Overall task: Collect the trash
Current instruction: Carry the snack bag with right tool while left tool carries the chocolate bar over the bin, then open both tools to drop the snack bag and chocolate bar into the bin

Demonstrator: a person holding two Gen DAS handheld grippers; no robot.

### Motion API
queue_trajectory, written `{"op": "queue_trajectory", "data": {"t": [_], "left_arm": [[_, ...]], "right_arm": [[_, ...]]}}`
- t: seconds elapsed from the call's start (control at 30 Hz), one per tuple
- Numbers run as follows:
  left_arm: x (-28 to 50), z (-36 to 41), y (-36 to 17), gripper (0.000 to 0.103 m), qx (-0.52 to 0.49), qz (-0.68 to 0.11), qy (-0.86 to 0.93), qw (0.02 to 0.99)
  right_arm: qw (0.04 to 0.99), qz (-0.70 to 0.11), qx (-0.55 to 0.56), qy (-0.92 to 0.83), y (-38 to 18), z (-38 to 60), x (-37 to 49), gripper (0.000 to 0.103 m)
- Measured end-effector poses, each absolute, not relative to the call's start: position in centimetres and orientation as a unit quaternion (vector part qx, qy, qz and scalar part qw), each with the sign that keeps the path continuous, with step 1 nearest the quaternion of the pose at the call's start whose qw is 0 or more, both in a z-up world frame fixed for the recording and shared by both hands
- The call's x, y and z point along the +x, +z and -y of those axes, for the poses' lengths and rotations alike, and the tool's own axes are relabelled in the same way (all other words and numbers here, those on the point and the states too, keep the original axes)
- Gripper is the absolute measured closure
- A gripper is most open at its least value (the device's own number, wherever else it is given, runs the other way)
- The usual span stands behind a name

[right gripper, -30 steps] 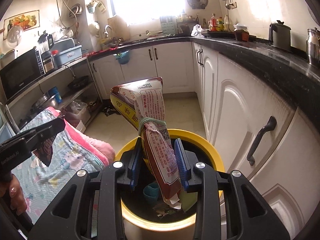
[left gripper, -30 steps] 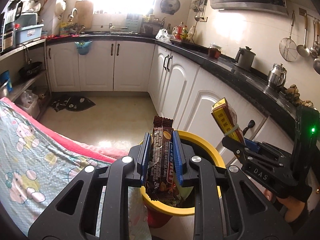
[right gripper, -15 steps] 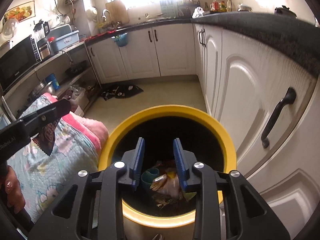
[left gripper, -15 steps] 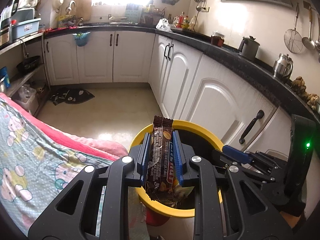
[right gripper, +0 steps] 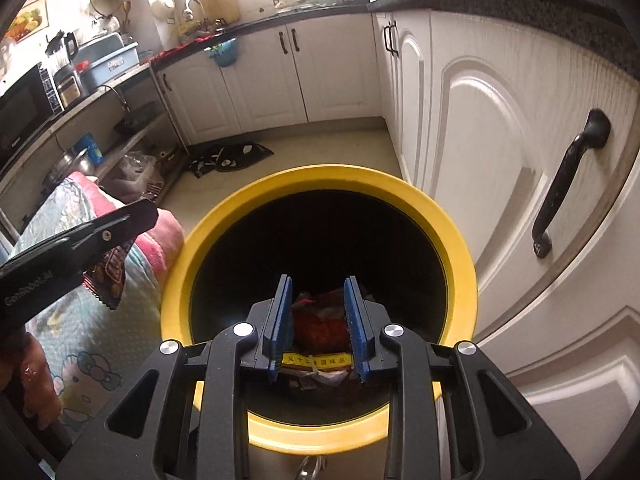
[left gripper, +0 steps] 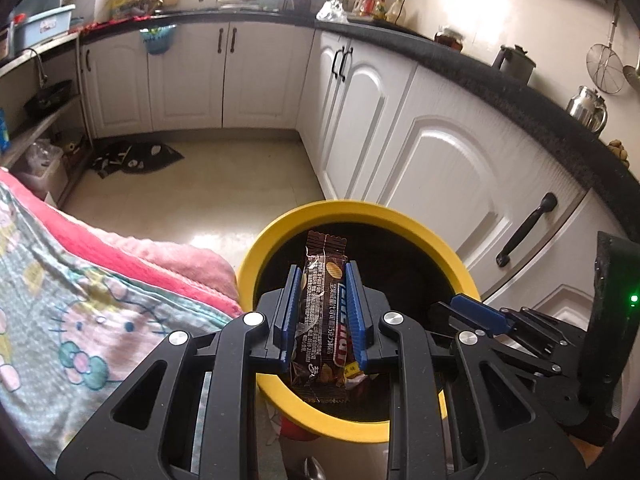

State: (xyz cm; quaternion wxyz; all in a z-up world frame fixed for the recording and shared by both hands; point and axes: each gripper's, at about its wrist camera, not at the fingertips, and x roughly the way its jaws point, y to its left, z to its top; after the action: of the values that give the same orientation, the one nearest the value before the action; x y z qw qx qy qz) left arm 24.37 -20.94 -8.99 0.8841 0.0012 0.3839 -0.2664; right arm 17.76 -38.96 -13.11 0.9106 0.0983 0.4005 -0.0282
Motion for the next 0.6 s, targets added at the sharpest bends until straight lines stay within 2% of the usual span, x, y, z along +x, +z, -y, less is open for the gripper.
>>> {"op": "queue_trajectory", "data": {"t": [0.37,0.43,0.5,0.6], "left_arm": [[25.5,21.1,-11.0,0.086,-0.004,-0.422,-0.263,0.867],[25.5,21.2,-11.1,0.081,-0.003,-0.426,-0.262,0.866],[25.5,21.2,-11.1,0.071,0.000,-0.426,-0.261,0.866],[25.3,21.0,-10.9,0.066,0.002,-0.427,-0.259,0.866]], "right_arm": [[0.898,-0.425,0.104,-0.043,-14.4,39.5,18.2,0.077],[0.897,-0.426,0.106,-0.044,-14.3,39.6,18.4,0.076],[0.897,-0.426,0.107,-0.045,-14.3,39.6,18.3,0.075],[0.897,-0.426,0.109,-0.046,-14.3,39.8,18.5,0.071]]}}
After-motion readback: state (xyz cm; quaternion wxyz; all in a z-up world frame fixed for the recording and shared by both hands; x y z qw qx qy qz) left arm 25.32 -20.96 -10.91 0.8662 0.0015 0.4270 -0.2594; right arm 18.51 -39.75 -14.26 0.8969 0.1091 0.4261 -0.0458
